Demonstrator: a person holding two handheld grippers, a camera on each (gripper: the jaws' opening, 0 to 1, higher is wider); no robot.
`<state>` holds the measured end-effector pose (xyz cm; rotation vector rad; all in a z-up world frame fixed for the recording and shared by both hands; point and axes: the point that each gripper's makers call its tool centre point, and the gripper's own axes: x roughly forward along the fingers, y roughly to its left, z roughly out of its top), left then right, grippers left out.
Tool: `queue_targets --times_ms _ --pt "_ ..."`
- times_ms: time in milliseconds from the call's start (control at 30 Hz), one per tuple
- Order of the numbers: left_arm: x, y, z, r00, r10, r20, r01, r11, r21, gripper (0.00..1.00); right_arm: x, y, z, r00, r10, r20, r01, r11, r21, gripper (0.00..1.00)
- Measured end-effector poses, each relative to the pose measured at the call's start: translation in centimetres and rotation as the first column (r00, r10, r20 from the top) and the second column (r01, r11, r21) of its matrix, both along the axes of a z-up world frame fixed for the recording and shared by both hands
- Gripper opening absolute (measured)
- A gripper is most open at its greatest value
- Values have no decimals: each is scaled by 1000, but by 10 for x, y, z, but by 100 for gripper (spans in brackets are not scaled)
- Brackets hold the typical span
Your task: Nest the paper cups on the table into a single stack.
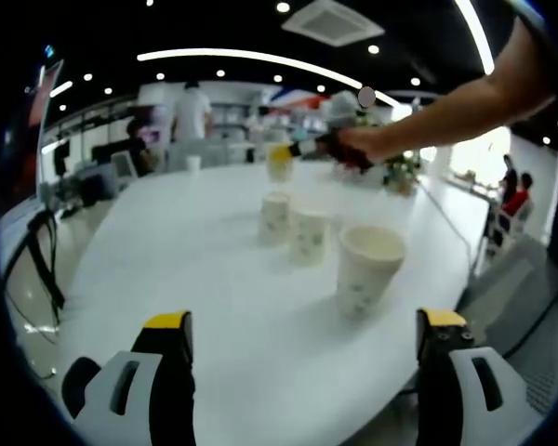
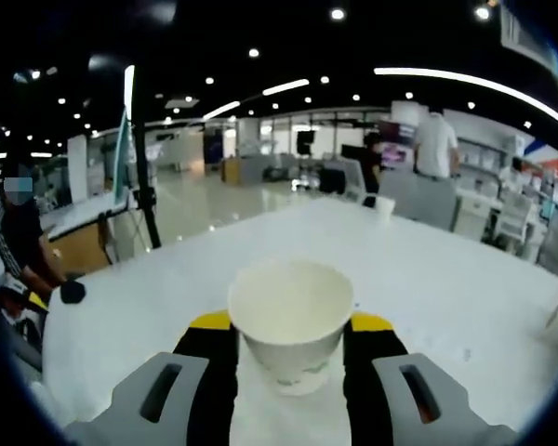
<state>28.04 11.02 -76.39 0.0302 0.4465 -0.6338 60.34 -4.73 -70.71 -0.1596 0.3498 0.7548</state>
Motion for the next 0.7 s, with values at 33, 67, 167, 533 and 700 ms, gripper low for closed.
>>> queue_targets --times_ms 33,67,167,533,700 --pt "0 0 0 1000 0 2 0 1000 1 100 -1 0 1 1000 0 1 0 1000 -1 41" --pt "0 0 0 1000 0 1 0 1000 1 100 -1 0 2 1000 2 3 -2 1000 -2 41" --pt "1 0 1 1000 1 4 -1 1000 1 100 -3 2 4 1000 7 0 -7 1000 0 41" --pt "2 0 1 1000 4 6 -4 1000 -1 100 -9 6 13 1000 21 -5 -21 1000 15 40" --pt "3 1 1 1000 4 9 -4 1000 2 100 -15 8 18 1000 28 -6 -28 999 23 40"
